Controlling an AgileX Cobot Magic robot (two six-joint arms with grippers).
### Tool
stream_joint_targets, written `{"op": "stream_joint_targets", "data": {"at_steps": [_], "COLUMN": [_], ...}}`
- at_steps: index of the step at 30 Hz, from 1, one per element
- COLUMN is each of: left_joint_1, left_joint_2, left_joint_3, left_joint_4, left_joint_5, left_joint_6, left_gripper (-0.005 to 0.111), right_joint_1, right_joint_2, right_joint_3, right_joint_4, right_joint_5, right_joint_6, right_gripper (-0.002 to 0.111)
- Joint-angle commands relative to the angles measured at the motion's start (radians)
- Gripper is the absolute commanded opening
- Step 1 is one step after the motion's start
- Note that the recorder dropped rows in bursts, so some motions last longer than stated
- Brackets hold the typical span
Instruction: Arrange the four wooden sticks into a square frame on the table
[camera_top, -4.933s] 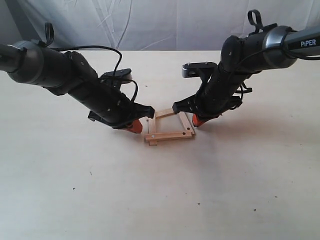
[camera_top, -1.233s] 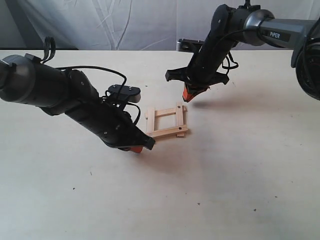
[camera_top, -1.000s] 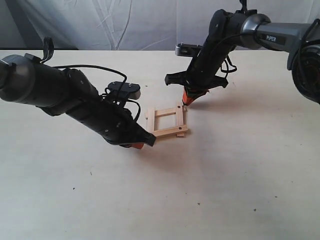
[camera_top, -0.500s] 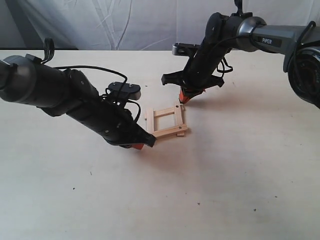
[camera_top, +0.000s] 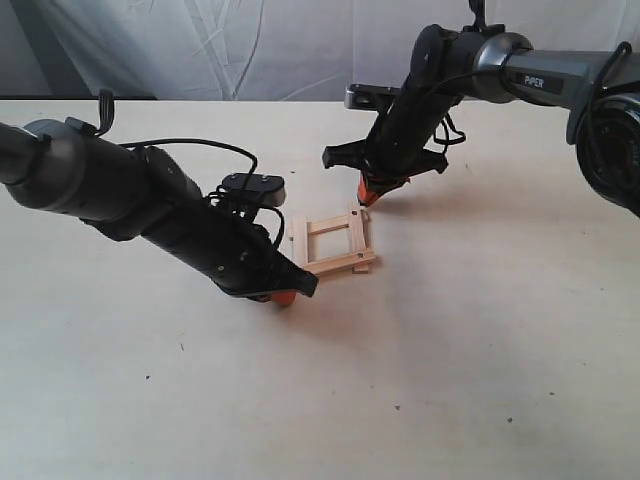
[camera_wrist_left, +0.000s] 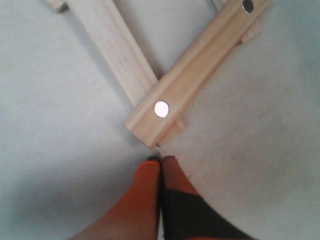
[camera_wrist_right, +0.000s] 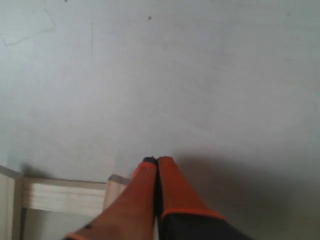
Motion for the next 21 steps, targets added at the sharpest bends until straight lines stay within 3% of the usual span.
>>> {"op": "stream_joint_targets", "data": {"at_steps": [1, 21], "left_joint_1": [-0.004, -0.004], "left_joint_2": [0.022, 0.022], "left_joint_3": [0.008, 0.008], "left_joint_4": [-0.002, -0.017], "left_joint_5": [-0.002, -0.015], "left_joint_6": [0.009, 0.011], "left_gripper": [0.000, 0.000], "right_joint_1": [-0.003, 0.004], "right_joint_2": [-0.001, 0.031], "right_joint_3": [-0.005, -0.005], "right_joint_4": [-0.005, -0.005], "right_joint_5": [0.021, 0.017], "right_joint_6": [0.002, 0.006], "right_gripper": [0.000, 0.000]}}
